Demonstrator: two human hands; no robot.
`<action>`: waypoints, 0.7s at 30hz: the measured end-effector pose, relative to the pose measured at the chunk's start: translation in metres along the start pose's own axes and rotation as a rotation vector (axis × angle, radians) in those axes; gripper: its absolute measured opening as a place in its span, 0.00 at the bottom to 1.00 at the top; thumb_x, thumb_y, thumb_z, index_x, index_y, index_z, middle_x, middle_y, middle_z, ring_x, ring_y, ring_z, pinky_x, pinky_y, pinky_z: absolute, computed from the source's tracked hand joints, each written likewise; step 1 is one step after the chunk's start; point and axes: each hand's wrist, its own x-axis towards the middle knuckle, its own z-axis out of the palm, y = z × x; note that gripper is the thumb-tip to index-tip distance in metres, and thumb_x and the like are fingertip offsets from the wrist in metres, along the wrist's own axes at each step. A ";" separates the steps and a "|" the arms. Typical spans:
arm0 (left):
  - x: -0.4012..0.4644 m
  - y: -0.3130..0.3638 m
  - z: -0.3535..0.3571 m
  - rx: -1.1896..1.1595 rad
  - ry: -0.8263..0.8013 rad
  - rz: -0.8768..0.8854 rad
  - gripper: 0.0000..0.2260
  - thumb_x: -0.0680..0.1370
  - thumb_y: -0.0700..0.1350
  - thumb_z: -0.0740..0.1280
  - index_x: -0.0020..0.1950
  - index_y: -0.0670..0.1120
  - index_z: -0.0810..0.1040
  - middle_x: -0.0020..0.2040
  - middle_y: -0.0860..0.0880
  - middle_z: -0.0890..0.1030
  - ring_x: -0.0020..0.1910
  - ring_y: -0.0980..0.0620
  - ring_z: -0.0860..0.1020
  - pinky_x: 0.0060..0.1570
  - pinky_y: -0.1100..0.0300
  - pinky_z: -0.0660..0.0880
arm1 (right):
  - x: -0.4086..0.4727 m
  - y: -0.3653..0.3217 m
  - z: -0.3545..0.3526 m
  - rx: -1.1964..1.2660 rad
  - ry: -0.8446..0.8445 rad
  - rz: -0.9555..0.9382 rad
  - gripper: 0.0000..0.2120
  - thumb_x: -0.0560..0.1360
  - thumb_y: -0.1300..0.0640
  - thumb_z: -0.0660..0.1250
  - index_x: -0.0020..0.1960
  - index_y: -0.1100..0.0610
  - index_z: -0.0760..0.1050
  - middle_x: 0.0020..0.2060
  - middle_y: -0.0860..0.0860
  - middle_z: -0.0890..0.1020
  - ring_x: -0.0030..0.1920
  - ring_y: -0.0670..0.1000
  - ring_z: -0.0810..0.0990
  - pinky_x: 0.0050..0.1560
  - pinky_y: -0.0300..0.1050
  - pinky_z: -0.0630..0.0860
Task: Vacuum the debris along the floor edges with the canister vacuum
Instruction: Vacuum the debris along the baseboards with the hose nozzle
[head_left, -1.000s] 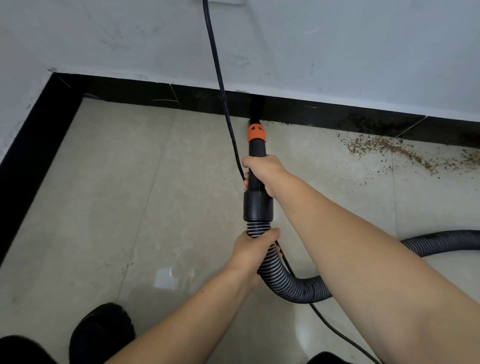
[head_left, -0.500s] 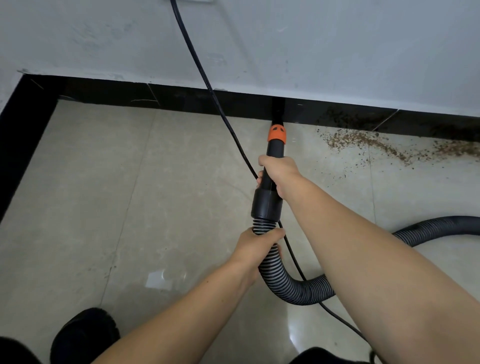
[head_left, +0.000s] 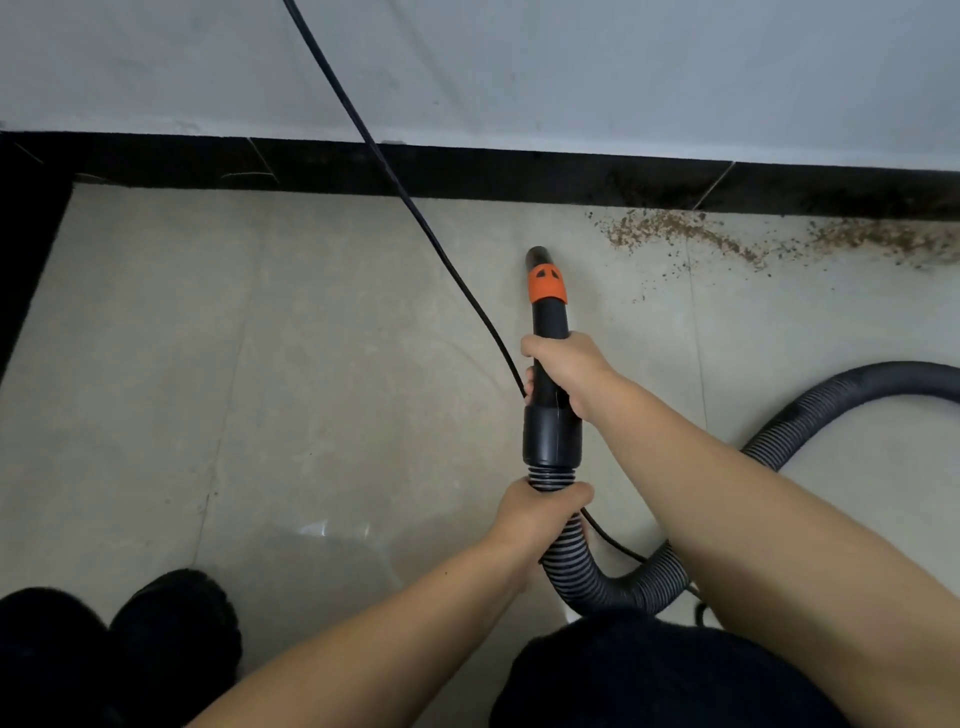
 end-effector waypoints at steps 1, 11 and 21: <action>-0.004 -0.007 0.004 0.019 -0.011 -0.008 0.05 0.72 0.40 0.68 0.39 0.43 0.74 0.31 0.45 0.77 0.27 0.50 0.76 0.31 0.62 0.74 | -0.005 0.008 -0.007 0.014 0.006 0.005 0.06 0.71 0.64 0.65 0.40 0.58 0.67 0.24 0.54 0.73 0.20 0.51 0.72 0.27 0.42 0.74; -0.015 -0.042 0.048 0.180 -0.129 -0.033 0.06 0.73 0.41 0.70 0.38 0.45 0.73 0.37 0.45 0.76 0.37 0.47 0.76 0.40 0.57 0.74 | -0.037 0.047 -0.081 0.157 0.097 0.057 0.05 0.72 0.63 0.65 0.42 0.60 0.68 0.26 0.54 0.74 0.21 0.51 0.73 0.28 0.43 0.76; -0.021 -0.059 0.086 0.089 -0.151 -0.112 0.05 0.73 0.42 0.70 0.44 0.43 0.75 0.42 0.42 0.79 0.35 0.48 0.77 0.43 0.58 0.75 | -0.039 0.055 -0.101 -0.002 -0.038 0.040 0.06 0.72 0.64 0.64 0.41 0.59 0.67 0.21 0.53 0.73 0.20 0.51 0.73 0.27 0.42 0.76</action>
